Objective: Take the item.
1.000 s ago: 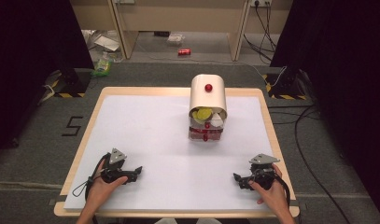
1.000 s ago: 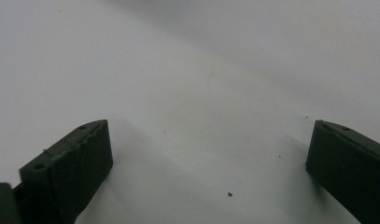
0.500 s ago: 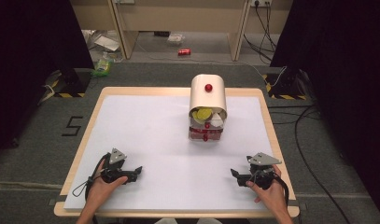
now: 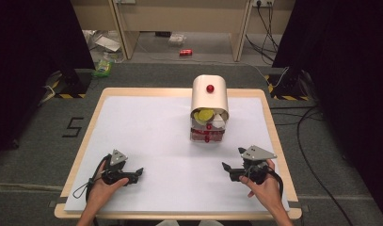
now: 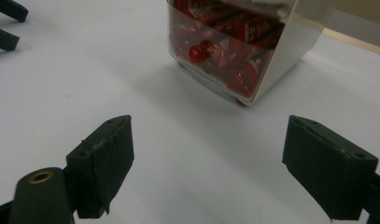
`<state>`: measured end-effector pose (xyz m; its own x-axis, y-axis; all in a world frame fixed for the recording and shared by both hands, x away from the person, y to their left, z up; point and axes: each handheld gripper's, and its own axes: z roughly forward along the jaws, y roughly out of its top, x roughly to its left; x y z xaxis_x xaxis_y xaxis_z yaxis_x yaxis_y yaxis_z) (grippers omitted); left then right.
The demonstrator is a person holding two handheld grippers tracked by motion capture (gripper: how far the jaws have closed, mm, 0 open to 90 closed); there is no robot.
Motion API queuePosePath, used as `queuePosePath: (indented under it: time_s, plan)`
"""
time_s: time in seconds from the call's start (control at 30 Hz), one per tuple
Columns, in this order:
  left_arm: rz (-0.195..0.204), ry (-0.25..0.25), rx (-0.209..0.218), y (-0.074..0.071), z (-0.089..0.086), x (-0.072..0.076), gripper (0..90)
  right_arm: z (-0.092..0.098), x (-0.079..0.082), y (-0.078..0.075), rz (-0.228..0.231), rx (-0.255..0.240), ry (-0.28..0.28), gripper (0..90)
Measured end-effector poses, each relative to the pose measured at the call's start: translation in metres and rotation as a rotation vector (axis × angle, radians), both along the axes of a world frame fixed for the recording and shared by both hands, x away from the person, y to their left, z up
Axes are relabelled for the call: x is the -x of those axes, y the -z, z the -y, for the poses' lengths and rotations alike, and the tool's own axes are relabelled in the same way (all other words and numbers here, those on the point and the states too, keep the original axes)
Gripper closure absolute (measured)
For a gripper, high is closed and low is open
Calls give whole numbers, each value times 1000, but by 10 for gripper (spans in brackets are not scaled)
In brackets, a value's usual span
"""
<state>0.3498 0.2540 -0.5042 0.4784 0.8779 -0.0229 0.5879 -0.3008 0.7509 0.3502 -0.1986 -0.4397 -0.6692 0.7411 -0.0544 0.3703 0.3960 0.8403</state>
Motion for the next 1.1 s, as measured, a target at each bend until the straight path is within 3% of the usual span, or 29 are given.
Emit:
queuePosePath:
  time_s: [0.33,0.53,1.1]
  plan:
    - [0,0,0,0,0,0,116,-27,-12,-38,77,-11,-59,179]
    - [-1,0,0,0,0,0,116,-40,-22,-55,99,-14,-62,184]
    - [-1,0,2,0,0,0,116,-55,-44,-73,120,-31,-49,201]
